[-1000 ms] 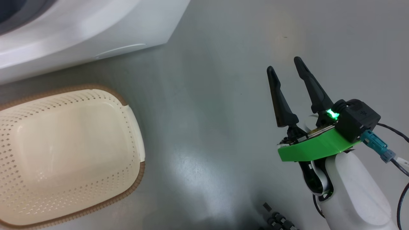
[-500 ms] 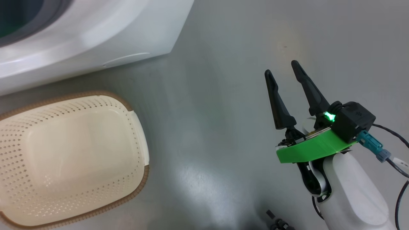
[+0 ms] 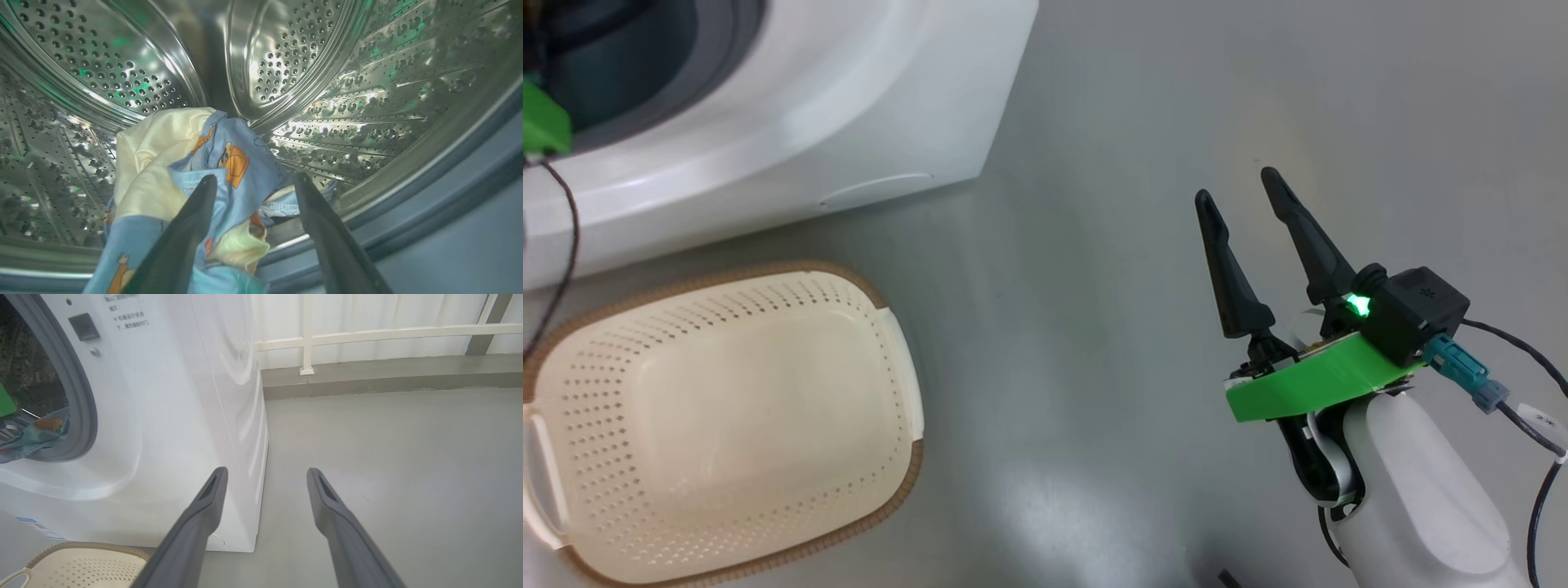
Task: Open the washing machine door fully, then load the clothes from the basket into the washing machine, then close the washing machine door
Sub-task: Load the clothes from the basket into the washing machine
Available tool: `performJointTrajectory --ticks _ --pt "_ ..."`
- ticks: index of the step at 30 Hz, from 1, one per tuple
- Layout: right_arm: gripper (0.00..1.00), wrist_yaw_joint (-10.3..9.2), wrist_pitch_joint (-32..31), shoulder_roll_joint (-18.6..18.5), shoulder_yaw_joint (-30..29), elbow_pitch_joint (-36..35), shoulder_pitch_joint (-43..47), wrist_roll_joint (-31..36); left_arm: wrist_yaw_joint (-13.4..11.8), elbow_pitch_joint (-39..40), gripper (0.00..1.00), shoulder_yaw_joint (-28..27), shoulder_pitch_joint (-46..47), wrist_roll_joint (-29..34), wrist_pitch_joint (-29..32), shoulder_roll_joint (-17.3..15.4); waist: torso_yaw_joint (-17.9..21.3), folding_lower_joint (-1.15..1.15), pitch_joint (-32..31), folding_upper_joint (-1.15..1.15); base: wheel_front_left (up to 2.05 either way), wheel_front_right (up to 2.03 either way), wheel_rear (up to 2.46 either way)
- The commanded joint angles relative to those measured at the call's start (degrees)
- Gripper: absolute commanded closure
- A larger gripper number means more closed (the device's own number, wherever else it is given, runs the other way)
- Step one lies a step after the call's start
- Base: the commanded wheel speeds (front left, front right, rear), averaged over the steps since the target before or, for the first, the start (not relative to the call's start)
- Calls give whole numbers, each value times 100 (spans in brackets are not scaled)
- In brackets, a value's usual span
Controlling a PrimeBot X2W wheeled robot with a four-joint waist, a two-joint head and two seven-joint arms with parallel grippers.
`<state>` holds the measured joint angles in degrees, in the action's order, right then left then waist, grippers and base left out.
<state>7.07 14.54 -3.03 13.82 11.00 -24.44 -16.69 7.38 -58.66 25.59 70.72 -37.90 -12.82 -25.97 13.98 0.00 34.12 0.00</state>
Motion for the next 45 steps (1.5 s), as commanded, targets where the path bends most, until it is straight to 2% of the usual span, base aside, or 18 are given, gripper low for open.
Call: performJointTrajectory --ticks 1,6,15,23,37,45 --pt "0 42 46 15 67 -85 47 -49 11 173 0 -73 -131 -112 -94 -252 -92 0 -215 0 0 0 0" --pt "0 42 46 15 57 63 84 -73 11 439 0 -37 -700 -199 -210 -297 -202 0 -623 0 0 0 0" --pt "0 42 46 15 -1 327 231 -46 11 1504 0 -701 -2047 77 -217 -238 -465 0 -1335 0 0 0 0" --pt "0 42 46 -37 -127 478 351 -36 11 2393 0 -1404 -3343 500 -217 88 -752 0 -1843 0 0 0 0" --pt "0 42 46 -362 -164 634 739 -371 -16 3366 0 -2041 -5072 1029 -218 684 -1158 0 -2713 0 0 0 0" --pt "0 42 46 -537 -188 578 949 -465 -13 3892 0 -2420 -5751 1238 -218 891 -1365 0 -2880 0 0 0 0"
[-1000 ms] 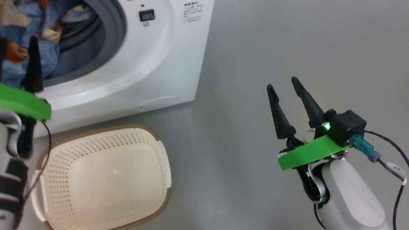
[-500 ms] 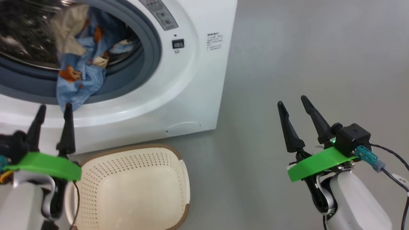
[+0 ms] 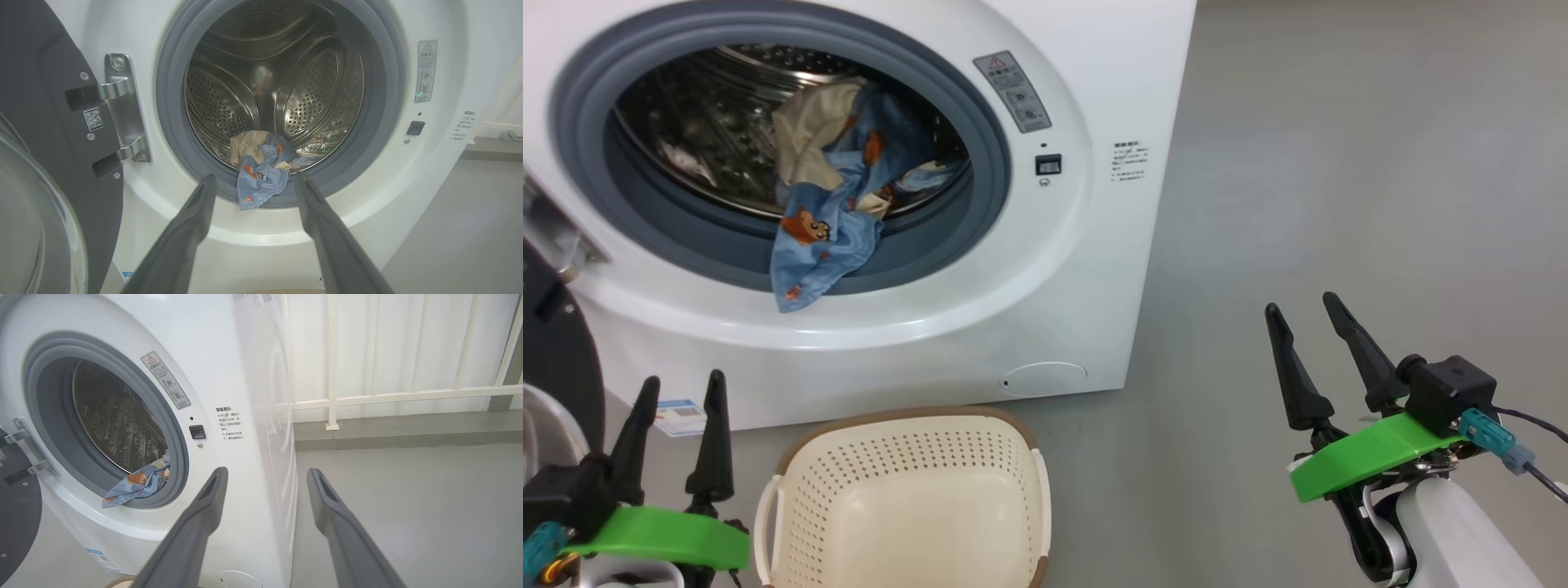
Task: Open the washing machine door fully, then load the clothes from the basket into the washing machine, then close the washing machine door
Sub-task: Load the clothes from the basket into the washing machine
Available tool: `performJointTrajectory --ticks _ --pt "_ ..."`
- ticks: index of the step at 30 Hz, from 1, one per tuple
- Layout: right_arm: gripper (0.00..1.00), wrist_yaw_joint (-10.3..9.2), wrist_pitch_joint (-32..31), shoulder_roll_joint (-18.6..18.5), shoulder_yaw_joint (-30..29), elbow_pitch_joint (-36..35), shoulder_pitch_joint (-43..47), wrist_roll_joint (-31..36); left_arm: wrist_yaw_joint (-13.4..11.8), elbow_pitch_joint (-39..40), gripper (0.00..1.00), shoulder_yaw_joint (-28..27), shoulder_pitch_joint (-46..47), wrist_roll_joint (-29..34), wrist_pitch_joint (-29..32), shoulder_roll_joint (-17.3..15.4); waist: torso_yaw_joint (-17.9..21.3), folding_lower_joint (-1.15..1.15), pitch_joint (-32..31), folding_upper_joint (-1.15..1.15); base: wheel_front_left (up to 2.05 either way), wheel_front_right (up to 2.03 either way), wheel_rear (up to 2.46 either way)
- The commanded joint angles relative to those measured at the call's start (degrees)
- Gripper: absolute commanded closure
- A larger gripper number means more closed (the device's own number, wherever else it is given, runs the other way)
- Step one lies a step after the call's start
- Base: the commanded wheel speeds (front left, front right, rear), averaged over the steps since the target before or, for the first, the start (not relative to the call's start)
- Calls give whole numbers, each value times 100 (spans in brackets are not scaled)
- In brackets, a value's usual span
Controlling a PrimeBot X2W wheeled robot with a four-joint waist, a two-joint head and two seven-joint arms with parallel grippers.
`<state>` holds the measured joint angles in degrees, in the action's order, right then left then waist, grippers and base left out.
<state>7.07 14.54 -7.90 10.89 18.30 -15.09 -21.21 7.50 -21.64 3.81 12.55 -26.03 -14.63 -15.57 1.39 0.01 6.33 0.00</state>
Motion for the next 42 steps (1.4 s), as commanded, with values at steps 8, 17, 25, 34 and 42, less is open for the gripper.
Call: performJointTrajectory --ticks 8,17,25,34,42 --pt "0 42 46 -89 179 -224 56 -7 -21 387 0 -469 -186 180 -37 9 -123 -1 -130 0 0 0 0" --pt "0 42 46 -87 237 -278 49 2 -13 395 0 -532 -218 219 -37 104 -24 -1 -107 0 0 0 0" --pt "0 42 46 -73 299 -258 5 17 -8 209 0 -376 -115 294 -25 42 31 -1 -51 0 0 0 0" --pt "0 42 46 -2 398 -254 -121 97 -4 -583 0 49 861 278 229 -90 295 -1 271 0 0 0 0" --pt "0 42 46 163 402 -396 -213 251 -2 -1754 0 339 2085 151 476 -300 593 -1 770 0 0 0 0"
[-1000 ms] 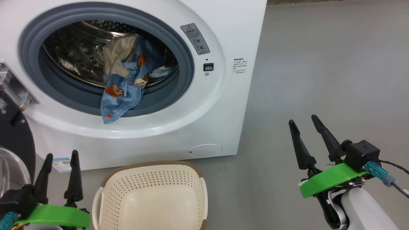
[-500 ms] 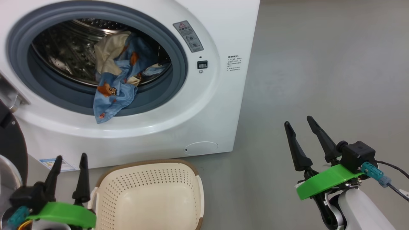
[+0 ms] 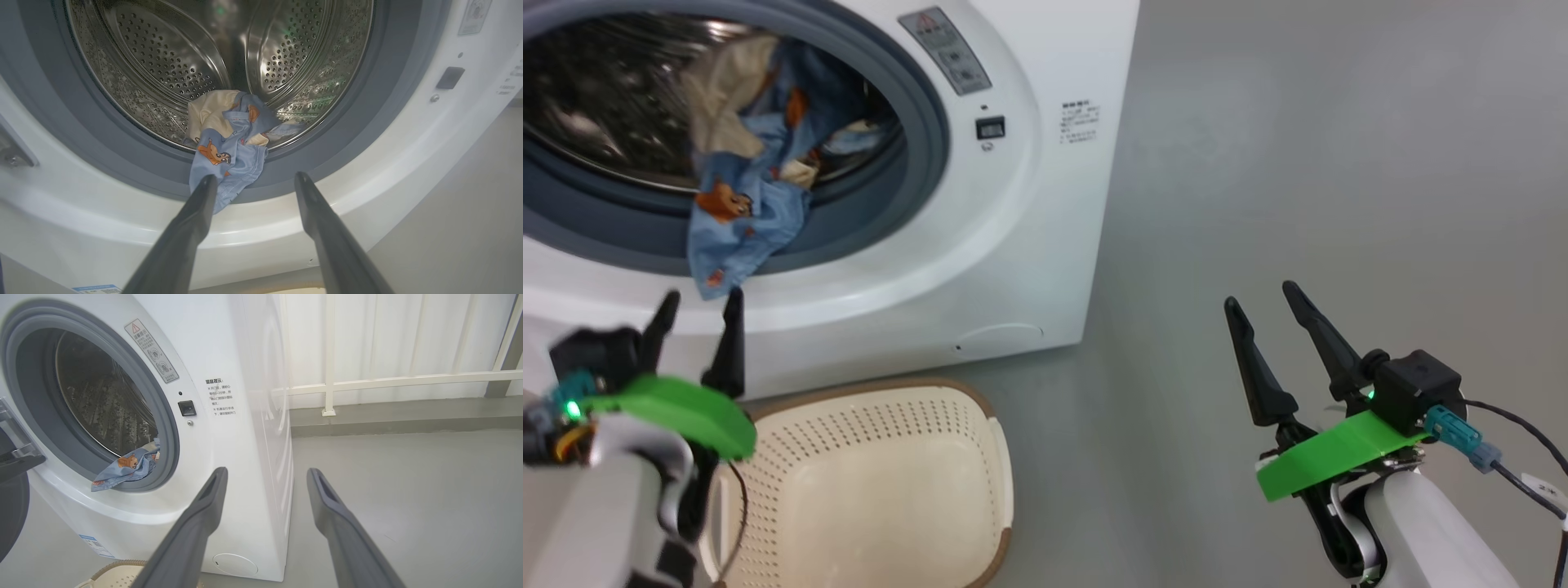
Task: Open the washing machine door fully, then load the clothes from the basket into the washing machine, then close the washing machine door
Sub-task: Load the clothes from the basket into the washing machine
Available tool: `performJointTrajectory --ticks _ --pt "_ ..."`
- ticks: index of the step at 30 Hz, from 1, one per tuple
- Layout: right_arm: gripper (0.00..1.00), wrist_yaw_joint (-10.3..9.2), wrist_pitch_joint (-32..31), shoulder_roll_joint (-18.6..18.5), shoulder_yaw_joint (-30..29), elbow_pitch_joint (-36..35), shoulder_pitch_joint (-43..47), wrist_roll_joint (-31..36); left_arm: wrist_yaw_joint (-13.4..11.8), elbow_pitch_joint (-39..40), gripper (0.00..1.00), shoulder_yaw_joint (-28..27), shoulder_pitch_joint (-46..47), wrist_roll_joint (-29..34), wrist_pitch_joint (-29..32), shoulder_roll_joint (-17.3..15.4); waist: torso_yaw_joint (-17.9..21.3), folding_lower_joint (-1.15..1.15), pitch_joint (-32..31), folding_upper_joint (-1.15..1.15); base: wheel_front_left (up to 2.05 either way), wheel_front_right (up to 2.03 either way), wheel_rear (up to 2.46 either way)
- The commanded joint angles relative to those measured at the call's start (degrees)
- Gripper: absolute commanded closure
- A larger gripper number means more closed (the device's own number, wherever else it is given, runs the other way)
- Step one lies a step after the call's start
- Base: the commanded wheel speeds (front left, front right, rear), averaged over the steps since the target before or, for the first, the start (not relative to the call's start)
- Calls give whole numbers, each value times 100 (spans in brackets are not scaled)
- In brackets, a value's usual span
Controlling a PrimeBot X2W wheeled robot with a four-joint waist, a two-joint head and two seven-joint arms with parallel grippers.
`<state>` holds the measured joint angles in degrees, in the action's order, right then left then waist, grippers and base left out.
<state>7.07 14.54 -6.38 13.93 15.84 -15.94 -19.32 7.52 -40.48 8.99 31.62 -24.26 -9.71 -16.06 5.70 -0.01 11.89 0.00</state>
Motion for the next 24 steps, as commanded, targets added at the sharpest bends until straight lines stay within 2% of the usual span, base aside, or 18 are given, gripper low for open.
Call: performJointTrajectory --ticks 1,11,20,24 --pt "0 42 46 29 84 -173 -144 90 -4 -13 0 -135 356 -42 3 -278 195 1 297 0 0 0 0" --pt "0 42 46 258 46 -395 -370 369 -64 -1530 0 205 2112 243 445 -778 541 1 1116 0 0 0 0" --pt "0 42 46 343 64 -493 -456 418 -134 -2517 0 446 3214 465 1009 -1011 837 1 1504 0 0 0 0" --pt "0 42 46 347 89 -552 -475 343 -249 -2798 0 540 3585 563 1112 -1092 913 1 1631 0 0 0 0"
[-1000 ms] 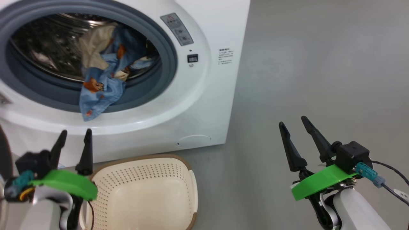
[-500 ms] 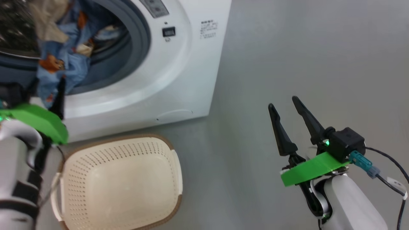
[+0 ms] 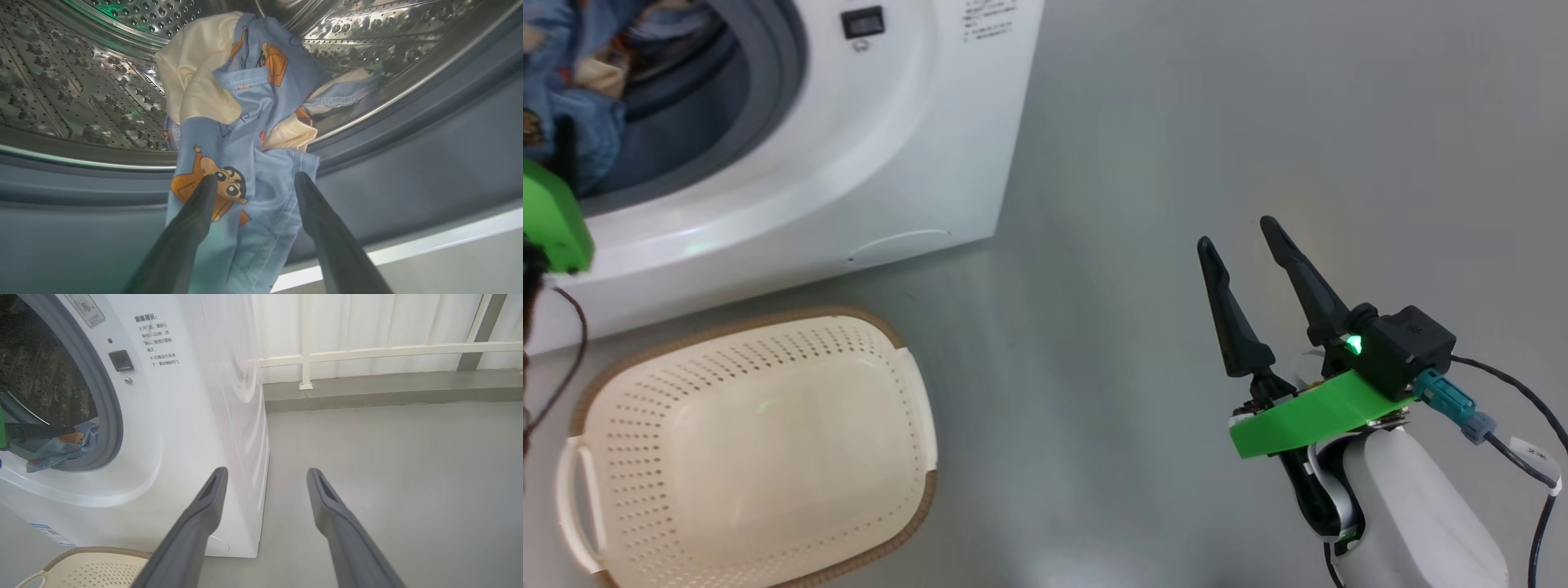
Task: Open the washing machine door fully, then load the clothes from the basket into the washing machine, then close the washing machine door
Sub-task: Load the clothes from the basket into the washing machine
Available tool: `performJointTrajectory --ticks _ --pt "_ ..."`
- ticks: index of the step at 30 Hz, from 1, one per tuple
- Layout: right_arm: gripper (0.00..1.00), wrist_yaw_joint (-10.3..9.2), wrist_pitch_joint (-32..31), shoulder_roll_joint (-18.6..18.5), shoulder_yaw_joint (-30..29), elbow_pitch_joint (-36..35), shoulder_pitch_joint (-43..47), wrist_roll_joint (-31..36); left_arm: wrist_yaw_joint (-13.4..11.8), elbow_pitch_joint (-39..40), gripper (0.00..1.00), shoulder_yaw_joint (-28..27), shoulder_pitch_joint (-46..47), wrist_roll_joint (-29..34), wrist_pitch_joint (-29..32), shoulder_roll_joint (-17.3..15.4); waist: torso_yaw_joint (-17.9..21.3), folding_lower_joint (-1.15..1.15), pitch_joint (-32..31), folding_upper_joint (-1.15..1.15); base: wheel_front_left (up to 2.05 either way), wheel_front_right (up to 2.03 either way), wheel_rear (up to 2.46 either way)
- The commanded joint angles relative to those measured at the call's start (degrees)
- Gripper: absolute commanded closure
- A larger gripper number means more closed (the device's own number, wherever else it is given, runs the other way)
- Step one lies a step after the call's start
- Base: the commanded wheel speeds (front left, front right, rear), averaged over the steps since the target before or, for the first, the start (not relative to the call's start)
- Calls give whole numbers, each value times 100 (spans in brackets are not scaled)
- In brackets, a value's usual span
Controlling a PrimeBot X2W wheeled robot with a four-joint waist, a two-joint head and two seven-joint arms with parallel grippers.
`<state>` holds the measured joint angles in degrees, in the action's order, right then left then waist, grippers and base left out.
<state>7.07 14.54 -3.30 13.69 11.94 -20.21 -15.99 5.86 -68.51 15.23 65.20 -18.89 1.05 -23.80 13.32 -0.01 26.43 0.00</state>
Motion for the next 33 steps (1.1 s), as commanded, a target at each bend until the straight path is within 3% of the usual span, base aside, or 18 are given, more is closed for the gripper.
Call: performJointTrajectory --ticks 1,20,22,33 --pt "0 42 46 40 127 -167 -46 -6 -121 -74 0 -67 300 39 102 -324 165 1 210 0 0 0 0" --pt "0 42 46 42 186 -216 -65 -53 -465 -488 2 114 559 36 871 -364 225 1 387 0 0 0 0" --pt "0 42 46 42 188 -208 -78 -48 -435 -483 100 125 573 24 756 -355 202 1 397 0 0 0 0" --pt "0 42 46 42 183 -163 -118 -62 -190 -429 100 109 671 -146 13 -225 102 1 421 0 0 0 0"
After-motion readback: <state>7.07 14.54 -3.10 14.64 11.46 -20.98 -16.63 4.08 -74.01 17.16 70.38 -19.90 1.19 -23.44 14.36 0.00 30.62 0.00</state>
